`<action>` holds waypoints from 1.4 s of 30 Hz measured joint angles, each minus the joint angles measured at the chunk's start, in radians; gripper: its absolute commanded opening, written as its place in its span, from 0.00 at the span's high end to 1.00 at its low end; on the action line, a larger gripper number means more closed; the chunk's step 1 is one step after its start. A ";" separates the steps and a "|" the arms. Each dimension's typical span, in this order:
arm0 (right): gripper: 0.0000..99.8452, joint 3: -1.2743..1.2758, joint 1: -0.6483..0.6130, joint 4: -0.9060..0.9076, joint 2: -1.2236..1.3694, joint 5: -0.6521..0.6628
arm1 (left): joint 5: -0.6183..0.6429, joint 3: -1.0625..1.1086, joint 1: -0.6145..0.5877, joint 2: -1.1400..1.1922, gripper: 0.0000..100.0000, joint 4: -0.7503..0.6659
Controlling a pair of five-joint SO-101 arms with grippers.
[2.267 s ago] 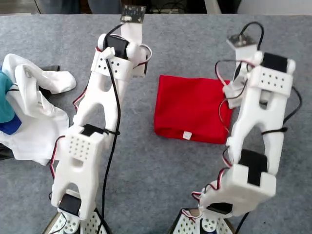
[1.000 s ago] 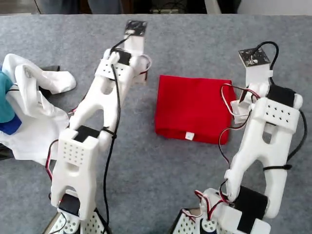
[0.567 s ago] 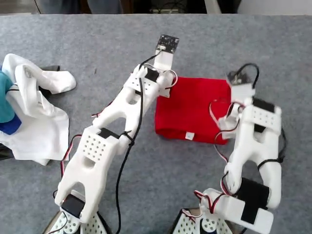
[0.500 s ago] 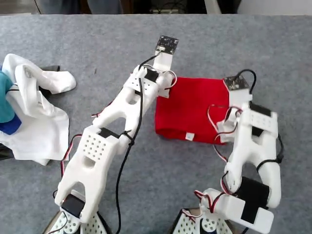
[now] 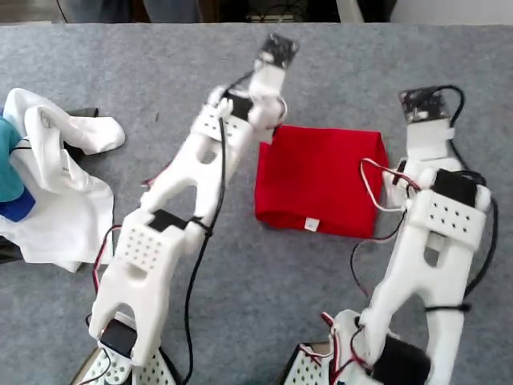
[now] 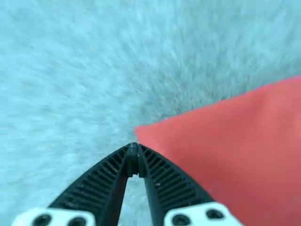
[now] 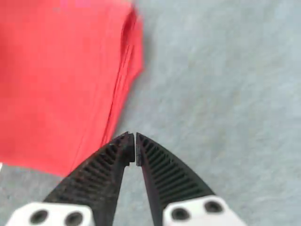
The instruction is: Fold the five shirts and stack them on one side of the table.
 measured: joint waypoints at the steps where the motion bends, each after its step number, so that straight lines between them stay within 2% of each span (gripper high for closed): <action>1: 0.99 -0.015 0.000 -0.009 -0.015 0.000 | 0.000 -0.009 -0.008 -0.035 0.97 0.048; 7: 0.99 -0.046 -0.087 -0.195 0.040 -0.015 | 0.000 -0.012 -0.049 -0.221 0.97 0.264; 12: 0.99 -0.137 -0.135 -0.265 0.212 -0.112 | 0.014 0.126 -0.041 -0.419 0.97 0.301; 16: 0.99 -0.259 -0.133 -0.269 0.381 -0.158 | 0.018 0.371 0.009 -0.614 0.97 0.204; 23: 0.99 -0.454 -0.135 -0.275 0.683 -0.163 | 0.018 0.990 0.057 -0.911 0.97 -0.221; 26: 0.99 -0.535 -0.135 -0.275 0.821 -0.163 | 0.018 1.160 0.057 -0.945 0.97 -0.330; 34: 0.99 -0.792 -0.063 -0.261 1.114 -0.167 | 0.018 1.269 0.057 -0.953 0.97 -0.359; 42: 0.99 -0.970 -0.061 0.025 1.112 -0.164 | 0.018 1.270 0.057 -0.953 0.97 -0.359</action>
